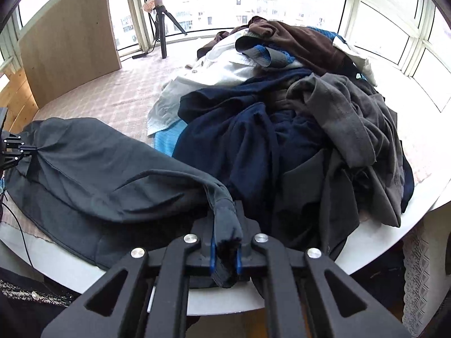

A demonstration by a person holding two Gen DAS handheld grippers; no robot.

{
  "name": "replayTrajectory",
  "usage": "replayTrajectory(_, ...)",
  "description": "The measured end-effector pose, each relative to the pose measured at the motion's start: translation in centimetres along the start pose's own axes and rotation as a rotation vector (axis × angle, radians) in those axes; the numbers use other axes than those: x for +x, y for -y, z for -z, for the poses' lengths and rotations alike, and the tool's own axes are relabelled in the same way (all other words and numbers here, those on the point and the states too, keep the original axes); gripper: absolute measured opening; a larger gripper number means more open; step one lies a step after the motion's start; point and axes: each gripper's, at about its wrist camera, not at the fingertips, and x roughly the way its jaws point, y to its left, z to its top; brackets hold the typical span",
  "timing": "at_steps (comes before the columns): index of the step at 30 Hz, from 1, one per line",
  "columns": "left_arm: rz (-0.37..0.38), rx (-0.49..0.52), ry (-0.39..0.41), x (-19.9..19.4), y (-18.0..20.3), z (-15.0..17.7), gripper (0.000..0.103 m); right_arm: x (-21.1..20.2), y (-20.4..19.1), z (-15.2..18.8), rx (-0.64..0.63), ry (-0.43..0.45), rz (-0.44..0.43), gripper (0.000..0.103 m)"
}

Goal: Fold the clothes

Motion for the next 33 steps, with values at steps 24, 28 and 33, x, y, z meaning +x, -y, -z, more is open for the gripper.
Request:
replayTrajectory(24,0.017,-0.017,-0.282,-0.9,4.7,10.4,0.002,0.7,0.0,9.6,-0.014,-0.117,-0.079,0.038)
replayTrajectory(28,0.014,0.011,-0.185,-1.6,6.5,5.9,0.005,0.1,3.4,9.6,0.208,-0.076,-0.347,0.047)
replayTrajectory(33,0.043,0.062,-0.073,-0.2,10.1,-0.5,0.008,2.4,5.6,8.3,0.302,-0.064,-0.475,0.047)
